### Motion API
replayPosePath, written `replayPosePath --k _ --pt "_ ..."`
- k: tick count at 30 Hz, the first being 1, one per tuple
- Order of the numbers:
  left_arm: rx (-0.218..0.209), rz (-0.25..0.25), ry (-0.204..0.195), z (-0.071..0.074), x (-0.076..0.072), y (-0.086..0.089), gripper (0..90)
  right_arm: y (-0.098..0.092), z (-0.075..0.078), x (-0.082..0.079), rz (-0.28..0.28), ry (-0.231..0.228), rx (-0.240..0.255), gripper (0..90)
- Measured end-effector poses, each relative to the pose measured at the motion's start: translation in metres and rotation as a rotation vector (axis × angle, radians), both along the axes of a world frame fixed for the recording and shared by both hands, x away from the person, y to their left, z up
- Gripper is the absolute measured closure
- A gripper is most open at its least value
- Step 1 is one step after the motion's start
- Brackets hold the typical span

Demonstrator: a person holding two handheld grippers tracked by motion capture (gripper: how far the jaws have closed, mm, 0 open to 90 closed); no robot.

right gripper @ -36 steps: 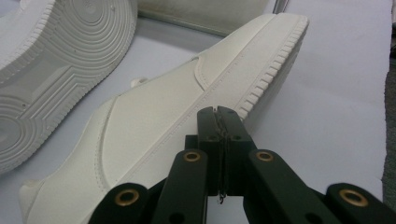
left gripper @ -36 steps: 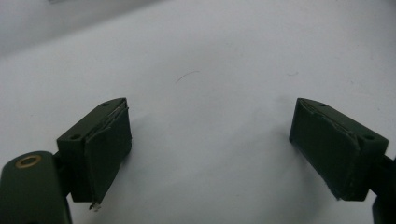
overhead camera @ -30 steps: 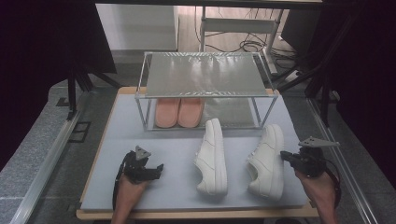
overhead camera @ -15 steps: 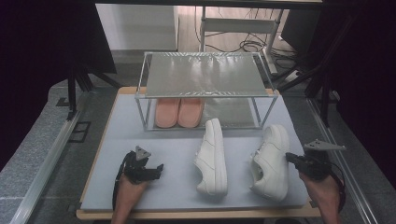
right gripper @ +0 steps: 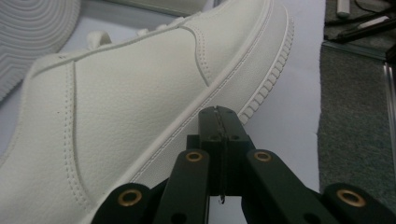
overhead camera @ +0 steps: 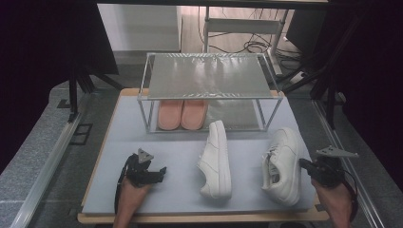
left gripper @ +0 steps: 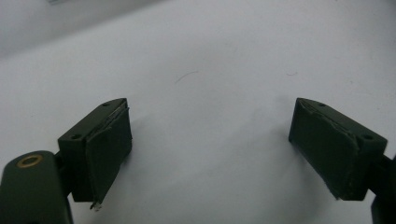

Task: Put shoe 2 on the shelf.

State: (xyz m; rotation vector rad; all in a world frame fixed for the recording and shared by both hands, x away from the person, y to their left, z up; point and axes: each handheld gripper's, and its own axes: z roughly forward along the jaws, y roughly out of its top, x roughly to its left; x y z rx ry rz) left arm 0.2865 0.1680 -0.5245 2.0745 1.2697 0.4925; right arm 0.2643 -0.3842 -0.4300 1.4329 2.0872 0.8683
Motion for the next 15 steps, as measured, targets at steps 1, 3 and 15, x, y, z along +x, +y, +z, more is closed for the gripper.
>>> replayPosePath --k 1,3,15 --pt "0.003 -0.002 0.001 0.000 0.000 0.000 13.3 -0.001 -0.001 0.000 -0.006 0.000 -0.004 89.9" --pt "0.003 -0.001 0.000 0.000 0.000 0.000 13.3 -0.004 -0.003 -0.002 -0.020 0.000 -0.013 89.8" --pt "-0.001 0.001 0.000 0.000 0.000 0.000 13.3 -0.020 -0.018 -0.005 -0.081 0.015 -0.012 89.9"
